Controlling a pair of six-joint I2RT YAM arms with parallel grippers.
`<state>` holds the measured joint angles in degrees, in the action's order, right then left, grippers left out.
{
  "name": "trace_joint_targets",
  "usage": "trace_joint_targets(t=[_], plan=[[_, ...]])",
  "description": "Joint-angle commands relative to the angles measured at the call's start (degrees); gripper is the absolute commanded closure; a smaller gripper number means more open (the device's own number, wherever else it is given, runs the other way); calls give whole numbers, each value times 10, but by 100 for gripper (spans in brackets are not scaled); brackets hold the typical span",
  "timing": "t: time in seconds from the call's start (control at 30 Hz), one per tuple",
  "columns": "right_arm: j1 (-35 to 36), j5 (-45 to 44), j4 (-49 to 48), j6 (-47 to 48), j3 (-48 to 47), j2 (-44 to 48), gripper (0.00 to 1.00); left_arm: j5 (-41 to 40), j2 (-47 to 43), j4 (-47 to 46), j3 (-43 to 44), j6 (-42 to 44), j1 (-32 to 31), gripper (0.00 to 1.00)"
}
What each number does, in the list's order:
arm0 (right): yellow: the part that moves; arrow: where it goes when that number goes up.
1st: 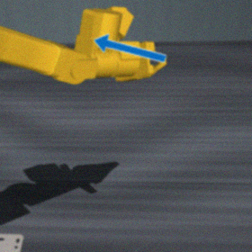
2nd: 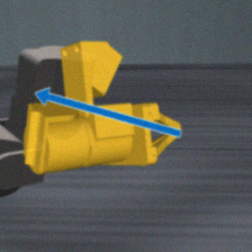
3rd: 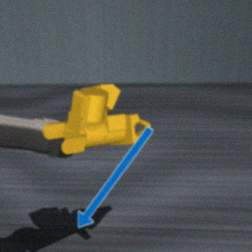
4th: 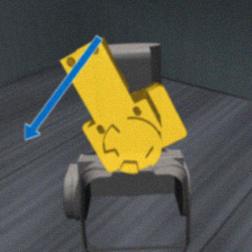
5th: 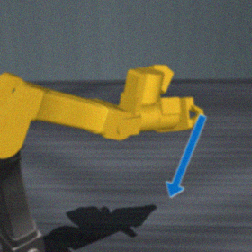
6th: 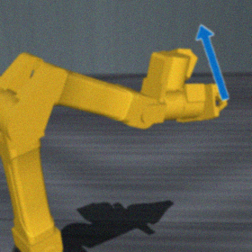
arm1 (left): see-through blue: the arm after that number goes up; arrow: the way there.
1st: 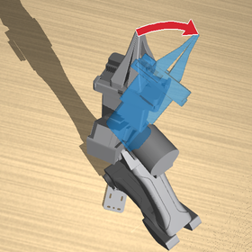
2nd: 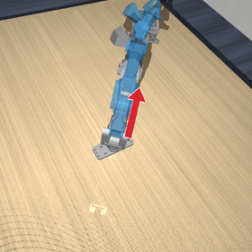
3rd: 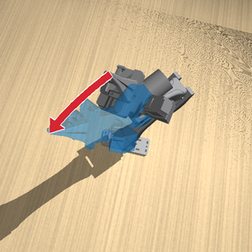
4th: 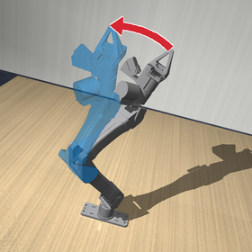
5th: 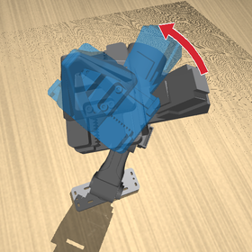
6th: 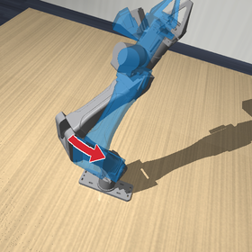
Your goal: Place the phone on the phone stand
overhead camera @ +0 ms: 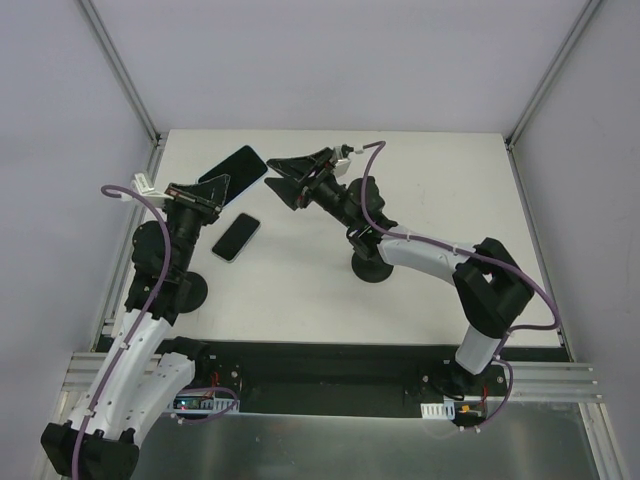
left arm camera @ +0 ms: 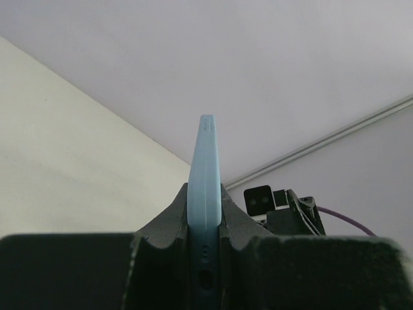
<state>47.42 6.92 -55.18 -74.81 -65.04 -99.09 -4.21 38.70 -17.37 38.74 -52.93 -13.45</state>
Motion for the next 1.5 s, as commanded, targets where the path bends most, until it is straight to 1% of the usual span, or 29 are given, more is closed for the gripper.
trace_joint_targets(t=[0.0,0.03,0.13,0.23,0.37,0.43,0.5,0.57,0.6,0.63,0.73,0.8,0.87,0.9,0.97,1.0,1.07,1.1,1.13,1.17,1.2,1.23,1.27,1.3,1.33,1.37,1.4,1.43,1.47], plan=[[7,28,-56,-15,-45,-8,29,38,-3,-87,4,-85,0,100],[7,28,-56,-13,-44,-7,33,40,-3,-93,-4,-93,0,100],[7,29,-63,-17,-44,-4,38,41,-6,-101,-15,-113,1,100],[7,30,-61,-25,-38,2,38,41,-5,-122,-17,-116,0,100],[7,42,-46,-38,-37,7,31,88,7,-153,-9,-99,0,100],[7,50,-42,-50,-39,7,30,120,17,-186,-2,-82,0,100],[7,56,-43,-54,-41,5,31,139,24,-193,5,-80,0,100],[7,62,-44,-54,-47,3,34,152,32,-195,5,-85,1,100],[6,64,-46,-54,-48,2,36,151,33,-195,1,-96,0,100],[6,67,-48,-55,-50,0,41,147,32,-195,-3,-100,0,100],[6,66,-61,-57,-50,-1,53,141,28,-208,-14,-110,1,100],[7,65,-65,-55,-50,-1,57,141,26,-205,-15,-112,0,100],[7,71,-69,-54,-55,-4,63,141,28,-186,-14,-117,1,100],[7,77,-70,-50,-59,-6,68,141,26,-175,-10,-119,0,100],[6,85,-67,-47,-64,-9,72,143,22,-153,-7,-117,0,100],[6,93,-67,-49,-72,-15,79,143,16,-134,-5,-114,0,100],[7,98,-71,-48,-76,-17,88,163,11,-112,-2,-101,0,99],[5,99,-72,-42,-77,-15,99,171,9,-74,10,-97,0,95],[3,98,-71,-39,-74,-15,99,182,7,-54,15,-90,0,87],[2,96,-70,-35,-70,-11,99,192,4,-35,20,-73,0,76],[-3,97,-69,-31,-66,-4,99,208,-5,29,35,-60,0,46],[-7,100,-65,-15,-63,-1,99,213,-10,62,46,-41,0,35],[-11,105,-57,-5,-64,2,99,216,-17,99,56,12,0,27],[-22,118,-54,7,-67,6,99,212,-33,135,80,46,1,15],[-29,129,-49,41,-84,7,99,205,-43,209,92,79,0,11],[-36,149,-22,68,-108,7,99,192,-55,239,103,141,1,7],[-48,204,3,94,-132,0,99,178,-77,266,121,167,0,5],[-52,231,24,118,-154,-4,99,144,-89,310,129,188,0,2],[-56,260,61,168,-203,-9,99,132,-100,323,136,227,0,1]])
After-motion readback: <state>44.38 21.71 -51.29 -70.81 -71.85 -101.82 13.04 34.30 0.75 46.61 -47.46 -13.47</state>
